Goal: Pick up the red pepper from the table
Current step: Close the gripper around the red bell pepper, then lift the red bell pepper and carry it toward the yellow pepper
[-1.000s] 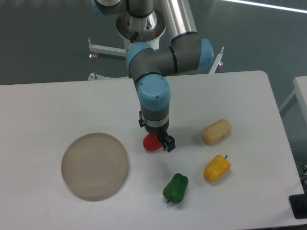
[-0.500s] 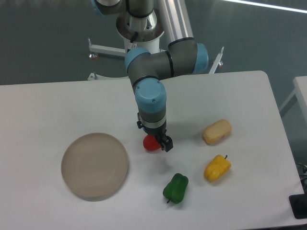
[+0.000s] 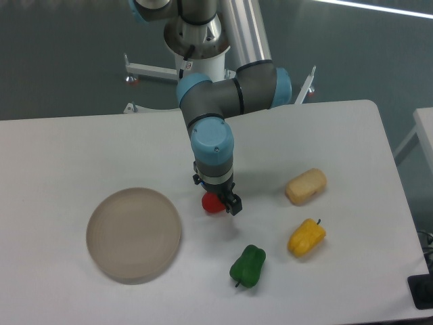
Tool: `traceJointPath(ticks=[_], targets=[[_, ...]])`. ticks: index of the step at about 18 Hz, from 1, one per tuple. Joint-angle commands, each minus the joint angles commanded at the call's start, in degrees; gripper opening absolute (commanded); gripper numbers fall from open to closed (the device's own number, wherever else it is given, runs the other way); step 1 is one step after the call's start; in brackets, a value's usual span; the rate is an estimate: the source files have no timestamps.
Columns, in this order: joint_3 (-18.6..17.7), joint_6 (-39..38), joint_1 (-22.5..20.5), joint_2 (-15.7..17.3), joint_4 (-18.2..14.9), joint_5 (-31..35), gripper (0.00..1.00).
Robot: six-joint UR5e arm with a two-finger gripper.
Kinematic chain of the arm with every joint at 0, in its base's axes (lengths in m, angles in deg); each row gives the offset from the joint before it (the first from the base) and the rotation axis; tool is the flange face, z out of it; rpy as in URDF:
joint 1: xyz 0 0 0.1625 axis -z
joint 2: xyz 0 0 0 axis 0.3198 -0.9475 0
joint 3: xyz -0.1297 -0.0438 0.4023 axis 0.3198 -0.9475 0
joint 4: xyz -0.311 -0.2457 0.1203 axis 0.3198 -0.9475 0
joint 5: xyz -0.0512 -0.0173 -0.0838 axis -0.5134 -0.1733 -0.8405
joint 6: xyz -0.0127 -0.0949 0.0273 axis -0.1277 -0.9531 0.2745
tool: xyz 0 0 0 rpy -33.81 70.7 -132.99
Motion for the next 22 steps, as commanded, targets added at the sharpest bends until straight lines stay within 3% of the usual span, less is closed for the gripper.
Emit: traceJointPath(ticks=[1,5,14,20,22], targets=[[0.1,0.0,0.0,-0.1,0.0,0.3,1.0],[0.1,0.4,0.0,-0.2,0.3,0.6,0.77],[1.3,0.7,-0.6,0.5,-0.3,0.5,0.55],[5.5,1.4,-2.6,1.6,-1.2,0.4,0.5],[8.8,3.0,-4.3,1.5,-4.3,0.4,0.49]])
